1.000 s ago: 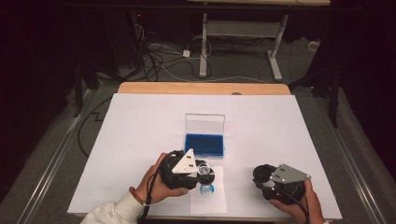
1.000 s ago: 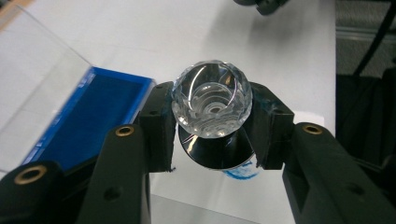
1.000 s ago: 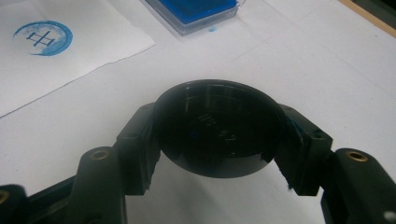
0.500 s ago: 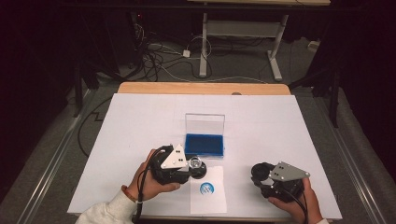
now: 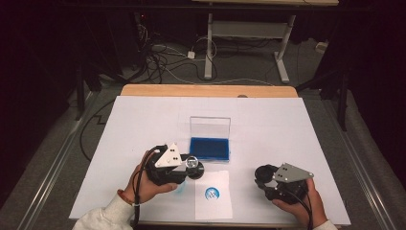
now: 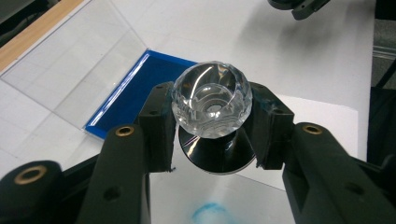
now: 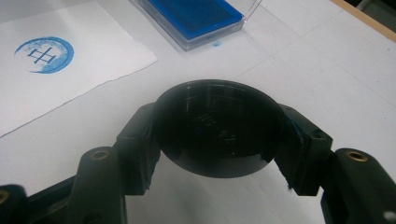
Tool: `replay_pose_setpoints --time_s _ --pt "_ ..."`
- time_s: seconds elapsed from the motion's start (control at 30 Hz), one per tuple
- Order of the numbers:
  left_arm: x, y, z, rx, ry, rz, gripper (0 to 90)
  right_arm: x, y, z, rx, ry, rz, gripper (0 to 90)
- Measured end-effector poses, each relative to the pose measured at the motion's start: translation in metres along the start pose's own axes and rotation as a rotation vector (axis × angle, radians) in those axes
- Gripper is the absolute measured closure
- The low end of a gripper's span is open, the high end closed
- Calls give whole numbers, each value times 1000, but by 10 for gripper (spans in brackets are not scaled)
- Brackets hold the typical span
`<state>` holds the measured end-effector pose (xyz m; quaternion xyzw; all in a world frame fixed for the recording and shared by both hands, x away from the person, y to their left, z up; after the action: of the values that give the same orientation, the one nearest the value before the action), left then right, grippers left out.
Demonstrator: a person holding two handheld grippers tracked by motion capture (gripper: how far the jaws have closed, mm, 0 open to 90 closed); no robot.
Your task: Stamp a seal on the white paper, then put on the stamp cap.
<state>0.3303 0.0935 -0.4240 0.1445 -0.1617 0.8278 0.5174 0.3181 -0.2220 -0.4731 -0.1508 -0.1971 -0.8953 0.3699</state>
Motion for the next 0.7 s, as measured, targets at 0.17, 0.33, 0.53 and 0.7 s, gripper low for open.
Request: replay_pose_setpoints --time_s 0.17,0.33,0.53,0.7 --pt "5 -3 -1 12 10 12 549 -1 0 0 1 1 -1 385" --pt "10 -6 -3 26 17 18 549 -3 0 1 2 -1 1 385" --pt "13 -10 -5 42 30 29 549 -6 -1 1 6 -6 11 385" --pt "16 -13 -4 42 41 28 549 -6 -2 0 -3 0 14 385"
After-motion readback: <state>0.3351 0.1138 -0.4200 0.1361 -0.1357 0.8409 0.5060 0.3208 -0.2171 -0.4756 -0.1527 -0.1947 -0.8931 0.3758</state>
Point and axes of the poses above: each handheld gripper's, and its own axes: x roughly backward along the jaws, z roughly out of its top, y roughly to its right, the point moved 5 cm from there along -x, roughly forward along the jaws, and after that the axes turned 15 degrees about y, right-handed, at the moved point
